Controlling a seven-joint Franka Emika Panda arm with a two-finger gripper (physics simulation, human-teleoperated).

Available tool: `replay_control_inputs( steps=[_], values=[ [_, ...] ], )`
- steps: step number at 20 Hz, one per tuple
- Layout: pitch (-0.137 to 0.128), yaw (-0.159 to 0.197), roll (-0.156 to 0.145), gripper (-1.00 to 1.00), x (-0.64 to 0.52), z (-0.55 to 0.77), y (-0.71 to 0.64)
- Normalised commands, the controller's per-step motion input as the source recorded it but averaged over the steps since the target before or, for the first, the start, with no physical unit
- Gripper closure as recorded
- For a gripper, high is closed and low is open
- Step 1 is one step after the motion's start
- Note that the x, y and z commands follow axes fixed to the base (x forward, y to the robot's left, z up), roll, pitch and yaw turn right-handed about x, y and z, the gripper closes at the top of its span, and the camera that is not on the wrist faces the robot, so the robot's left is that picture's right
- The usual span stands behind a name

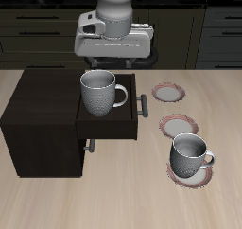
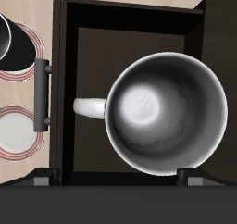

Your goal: Place the porcelain mug that is in the drawer onto the top of the cabinet and close the drawer

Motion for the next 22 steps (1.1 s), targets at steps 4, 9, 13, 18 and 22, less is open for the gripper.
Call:
replay_control_inputs(
  steps=[4, 9, 13, 18, 22],
  values=[
    [0.027, 0.024, -0.005, -1.0, 0.18, -0.2, 0.06],
    [0.039, 0.027, 0.004, -1.0, 0.1, -0.3, 0.06],
    [0.07, -0.014, 0.009, -1.0, 0.1, -0.52, 0.07],
    [0.059, 0.007, -0.009, -1.0, 0.02, -0.39, -0.06],
    [0.049, 0.003, 0.012, 1.0, 0.02, -0.39, -0.05]
  ],
)
